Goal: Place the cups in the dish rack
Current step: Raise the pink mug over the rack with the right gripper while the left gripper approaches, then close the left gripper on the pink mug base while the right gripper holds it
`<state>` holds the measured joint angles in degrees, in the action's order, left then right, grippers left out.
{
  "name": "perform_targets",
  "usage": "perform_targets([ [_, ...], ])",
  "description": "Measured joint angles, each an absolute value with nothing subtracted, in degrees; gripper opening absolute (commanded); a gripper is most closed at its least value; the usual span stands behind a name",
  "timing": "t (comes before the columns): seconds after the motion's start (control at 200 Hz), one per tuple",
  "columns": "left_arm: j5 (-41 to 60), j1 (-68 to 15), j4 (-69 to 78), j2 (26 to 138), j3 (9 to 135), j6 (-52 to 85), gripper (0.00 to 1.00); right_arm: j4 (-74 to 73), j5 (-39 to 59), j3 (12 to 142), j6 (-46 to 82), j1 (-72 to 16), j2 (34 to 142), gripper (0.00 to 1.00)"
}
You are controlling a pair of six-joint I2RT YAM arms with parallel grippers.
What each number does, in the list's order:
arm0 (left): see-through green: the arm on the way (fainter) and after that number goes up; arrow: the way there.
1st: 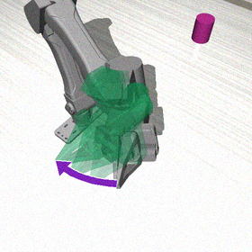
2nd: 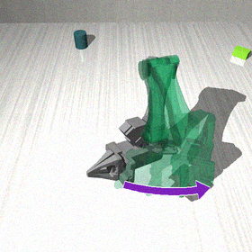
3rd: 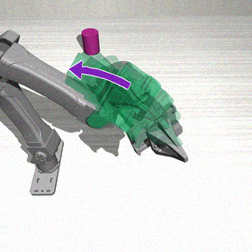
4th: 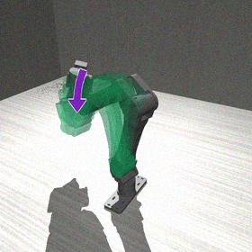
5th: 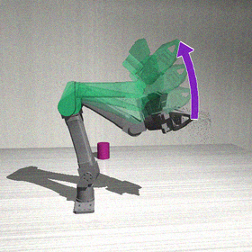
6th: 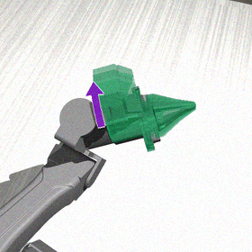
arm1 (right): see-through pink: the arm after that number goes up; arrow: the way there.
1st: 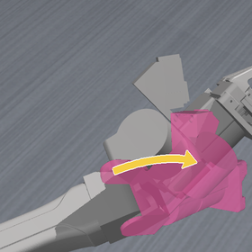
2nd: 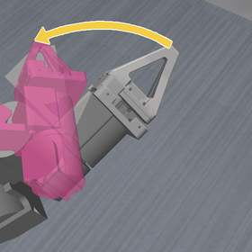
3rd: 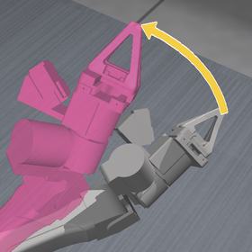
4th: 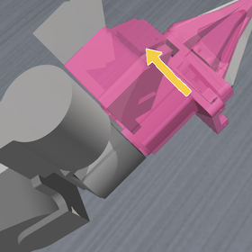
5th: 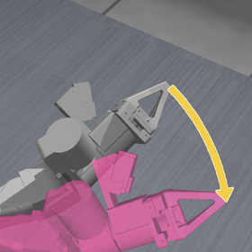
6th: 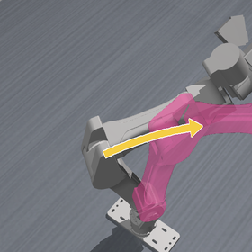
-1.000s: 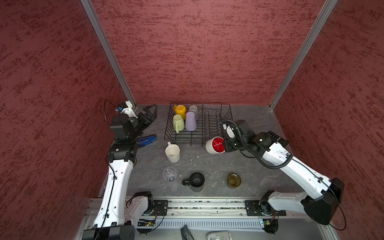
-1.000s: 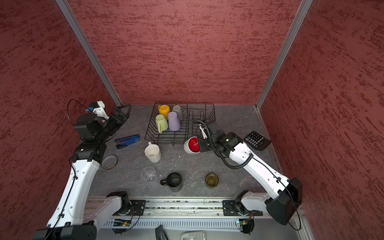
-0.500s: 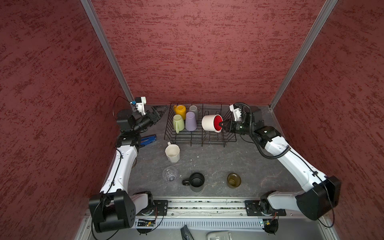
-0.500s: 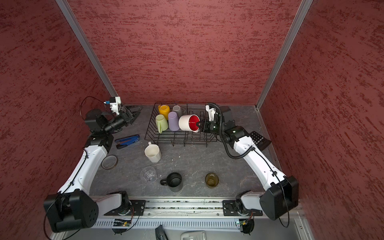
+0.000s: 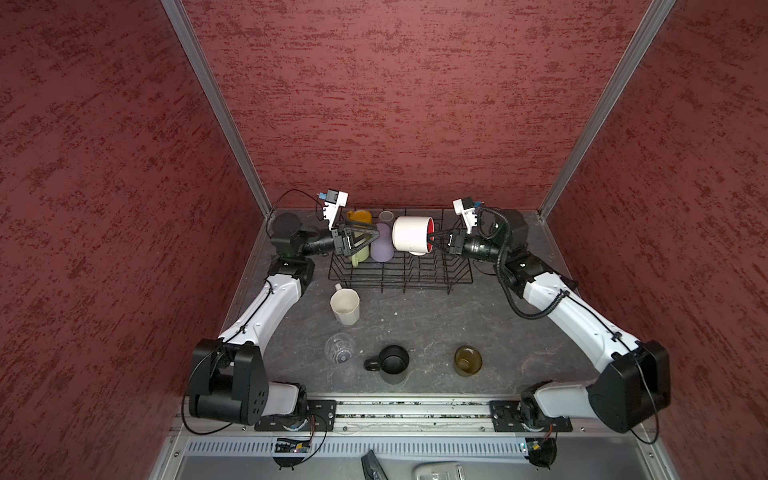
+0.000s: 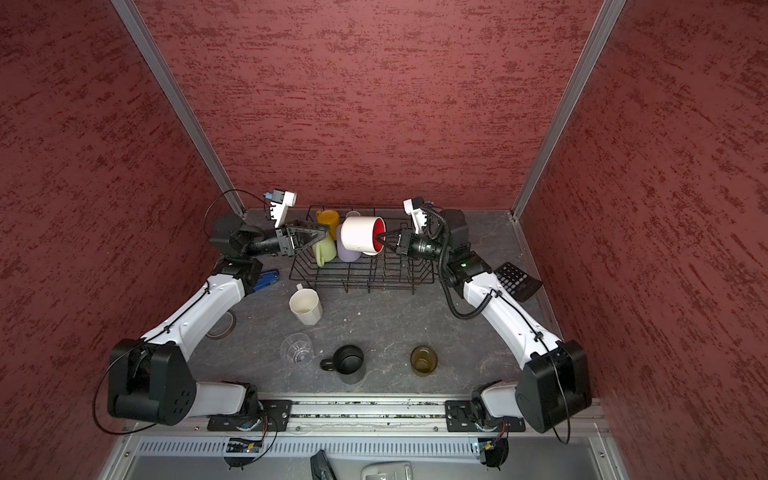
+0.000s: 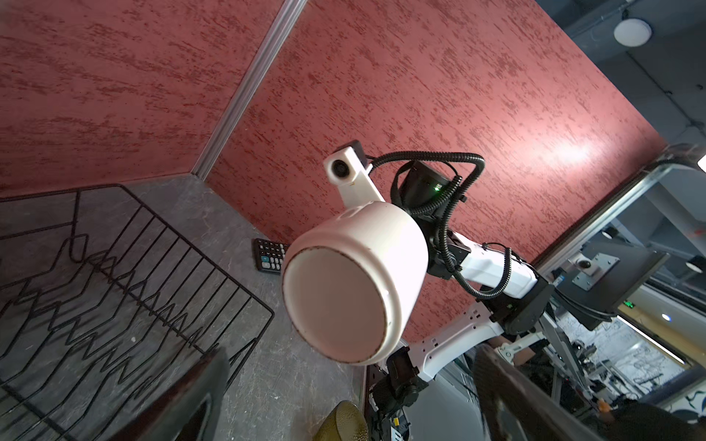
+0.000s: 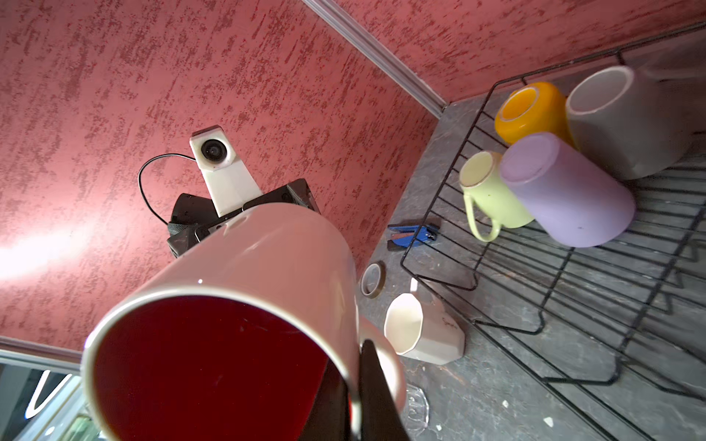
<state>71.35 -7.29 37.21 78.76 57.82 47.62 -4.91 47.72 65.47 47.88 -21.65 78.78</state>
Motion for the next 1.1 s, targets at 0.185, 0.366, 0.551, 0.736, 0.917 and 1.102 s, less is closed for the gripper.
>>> perform_targets([
  [0.185,73.19,-9.1,38.24,79.35,58.94,44.86,1.0,-10.7,50.87,65.06,52.05,-21.65,79.92,0.0],
  [0.366,73.47,-10.22,37.95,79.61,60.12,42.59,1.0,-15.2,52.66,64.97,54.94,-21.74,79.99,0.0],
  [0.551,73.47,-11.35,37.67,80.6,61.14,41.93,1.0,-18.94,53.41,64.64,57.19,-22.81,81.03,0.0],
  [0.736,73.49,-12.47,37.47,80.97,62.04,41.5,1.0,-21.54,53.78,63.64,59.02,-24.08,82.24,0.0],
  [0.917,73.52,-13.32,37.32,81.67,62.59,41.47,1.0,-24.27,53.87,63.05,60.97,-25.34,83.64,0.0],
  [1.102,73.78,-14.46,37.32,82.52,62.7,41.5,1.0,-27.97,54.04,62.89,63.16,-26.2,85.12,0.0],
])
